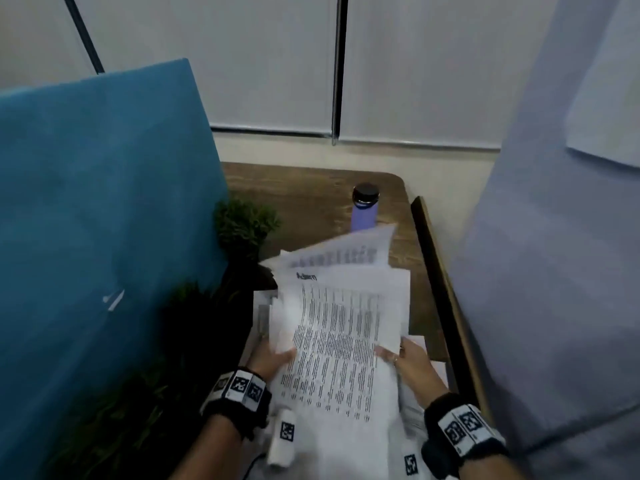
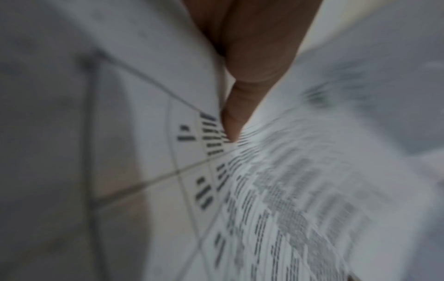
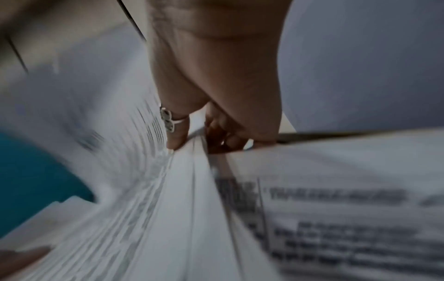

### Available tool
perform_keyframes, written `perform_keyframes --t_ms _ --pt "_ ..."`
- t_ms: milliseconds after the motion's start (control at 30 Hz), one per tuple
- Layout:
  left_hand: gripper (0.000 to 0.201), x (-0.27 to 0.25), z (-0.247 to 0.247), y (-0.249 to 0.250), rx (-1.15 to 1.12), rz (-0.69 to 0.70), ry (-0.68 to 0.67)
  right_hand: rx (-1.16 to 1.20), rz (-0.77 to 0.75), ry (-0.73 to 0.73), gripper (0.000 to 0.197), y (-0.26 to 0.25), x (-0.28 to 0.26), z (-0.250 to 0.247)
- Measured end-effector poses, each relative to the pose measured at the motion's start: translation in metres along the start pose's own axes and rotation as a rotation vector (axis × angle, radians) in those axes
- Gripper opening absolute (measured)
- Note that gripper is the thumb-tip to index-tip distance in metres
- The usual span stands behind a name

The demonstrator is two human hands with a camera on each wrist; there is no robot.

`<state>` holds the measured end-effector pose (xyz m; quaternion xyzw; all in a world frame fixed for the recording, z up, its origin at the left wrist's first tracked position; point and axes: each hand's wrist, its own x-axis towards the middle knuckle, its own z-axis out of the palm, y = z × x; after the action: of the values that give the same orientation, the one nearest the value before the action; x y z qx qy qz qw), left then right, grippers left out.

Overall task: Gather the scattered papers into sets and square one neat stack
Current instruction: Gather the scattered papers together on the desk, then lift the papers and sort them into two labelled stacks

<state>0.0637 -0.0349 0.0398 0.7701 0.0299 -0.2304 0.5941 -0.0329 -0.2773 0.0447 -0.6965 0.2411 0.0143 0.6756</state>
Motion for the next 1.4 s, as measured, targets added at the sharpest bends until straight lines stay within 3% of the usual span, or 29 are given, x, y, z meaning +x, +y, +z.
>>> perform_keyframes --t_ms 67,133,200,267,367,433,500,600,733,800,867,967,1133,1267,1333,1400 --pt "0.050 0.010 0.005 -0.027 0.142 -0.134 0.023 -0.117 0.176 -0.110 0.037 0.020 0.003 0.002" --pt "0.049 0.015 0.007 -0.052 0.209 -0.234 0.082 -0.447 0.335 -0.275 0.041 0.036 -0.003 0.001" --pt "0.050 0.016 0.008 -0.068 0.228 -0.288 0.122 -0.893 0.391 -0.403 0.041 0.051 -0.013 -0.004" --pt "0.050 0.018 0.009 -0.081 0.236 -0.309 0.140 -1.113 0.372 -0.422 0.032 0.059 -0.021 -0.011" --pt "0.047 0.019 0.012 -0.084 0.247 -0.330 0.161 -1.300 0.269 -0.231 0.008 0.055 -0.027 -0.026" --pt "0.047 0.019 0.013 -0.083 0.247 -0.322 0.179 -1.375 0.193 0.031 0.026 0.039 -0.033 -0.030" --pt "0.054 0.022 0.015 -0.086 0.255 -0.325 0.181 -1.424 0.053 0.252 0.027 0.011 -0.041 -0.030" --pt "0.059 0.027 0.017 -0.092 0.281 -0.323 0.182 -1.289 -0.249 0.526 0.025 -0.025 -0.042 -0.026" --pt "0.053 0.018 0.019 -0.084 0.340 -0.283 0.189 -1.055 -0.677 0.776 0.019 -0.064 -0.043 -0.017" --pt "0.049 0.016 0.020 -0.082 0.334 -0.260 0.192 -0.827 -0.834 0.785 0.018 -0.077 -0.044 -0.008" --pt "0.049 0.017 0.019 -0.082 0.326 -0.267 0.184 -0.540 -0.858 0.732 0.021 -0.088 -0.044 0.000" --pt "0.057 0.014 0.017 -0.075 0.332 -0.289 0.155 -0.316 -0.690 0.674 0.019 -0.089 -0.033 0.008" --pt "0.051 0.017 0.013 -0.071 0.282 -0.230 0.137 -0.329 -0.099 0.440 0.024 -0.008 0.007 0.003" --pt "0.061 0.017 0.011 -0.062 -0.042 -0.180 0.299 -0.408 0.154 0.371 0.025 0.052 0.003 -0.011" --pt "0.094 0.026 0.008 -0.068 -0.115 -0.285 0.206 -0.412 0.221 0.318 0.024 0.072 0.002 -0.012" --pt "0.102 0.019 0.010 -0.056 0.008 -0.362 0.055 -0.406 0.232 0.255 0.036 0.081 0.002 -0.004"
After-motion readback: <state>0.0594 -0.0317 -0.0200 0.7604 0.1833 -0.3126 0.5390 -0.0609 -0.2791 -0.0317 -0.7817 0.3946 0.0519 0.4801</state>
